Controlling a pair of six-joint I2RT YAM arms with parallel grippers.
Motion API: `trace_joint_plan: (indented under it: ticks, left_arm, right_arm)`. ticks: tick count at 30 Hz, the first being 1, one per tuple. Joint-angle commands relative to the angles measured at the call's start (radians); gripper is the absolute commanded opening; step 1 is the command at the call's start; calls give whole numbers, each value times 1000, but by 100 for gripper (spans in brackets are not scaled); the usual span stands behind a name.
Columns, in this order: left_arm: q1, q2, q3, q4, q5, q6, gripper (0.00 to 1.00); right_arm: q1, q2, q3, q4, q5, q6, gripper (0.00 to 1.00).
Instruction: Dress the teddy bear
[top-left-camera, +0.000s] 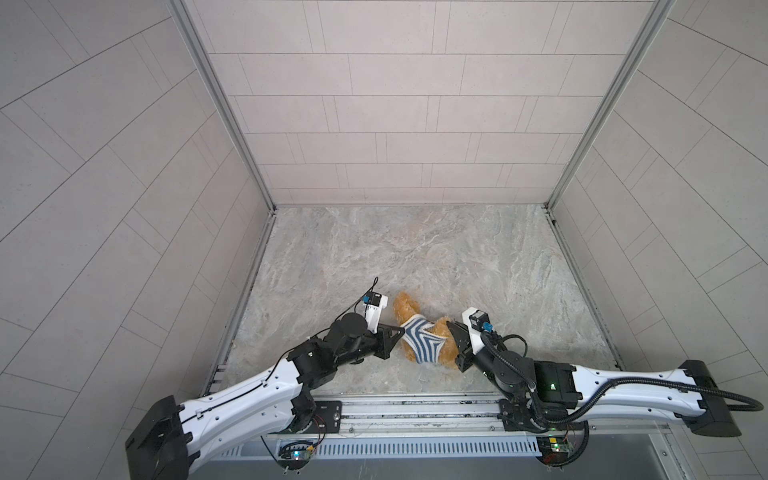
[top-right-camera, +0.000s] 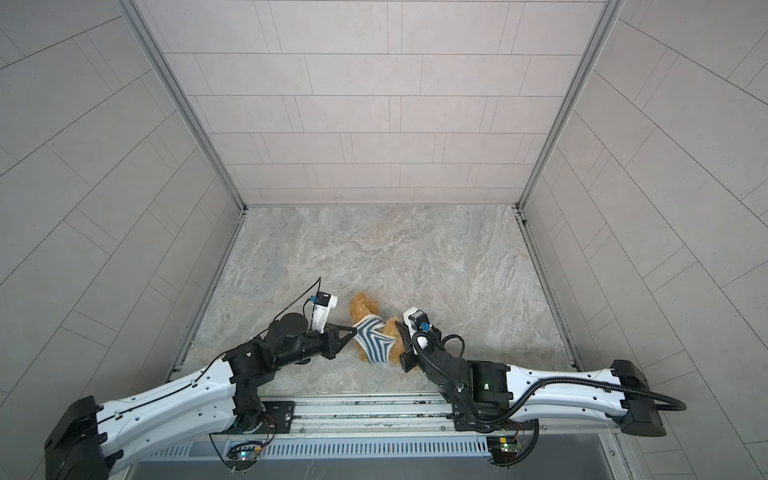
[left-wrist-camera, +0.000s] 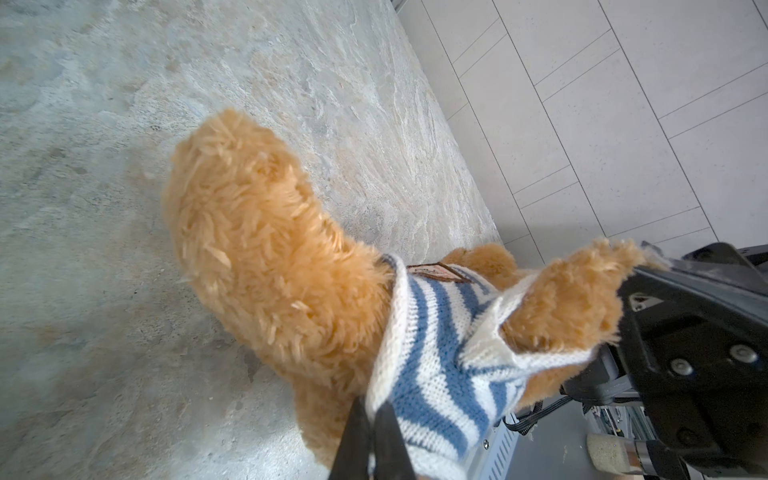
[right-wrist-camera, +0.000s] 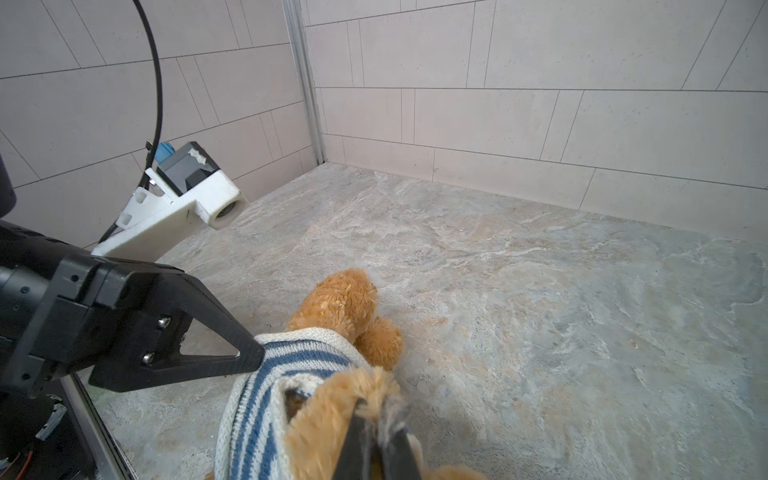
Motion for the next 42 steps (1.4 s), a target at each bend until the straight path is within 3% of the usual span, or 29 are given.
trace_joint_plan:
  ticks: [1, 5, 10, 23, 34, 42]
  left_arm:
    - [17, 19, 8, -35, 3, 26, 0]
    - [17, 41, 19, -17, 5, 23, 0]
    - [17, 65, 15, -7, 4, 13, 0]
    - [18, 98, 0, 58, 7, -8, 0]
    - [20, 113, -10, 75, -6, -15, 0]
    - [19, 121, -12, 88, -10, -29, 0]
  right_arm:
    - [-19, 42, 51, 21, 49, -4, 0]
    - [-33, 91, 67, 28, 39, 3, 1]
    - [-53, 90, 79, -8, -48, -2, 23]
    - [-52, -10, 139, -329, -372, -95, 59]
    - [125, 112, 192, -302, -406, -277, 64]
    - [196, 93, 161, -267, -417, -360, 64]
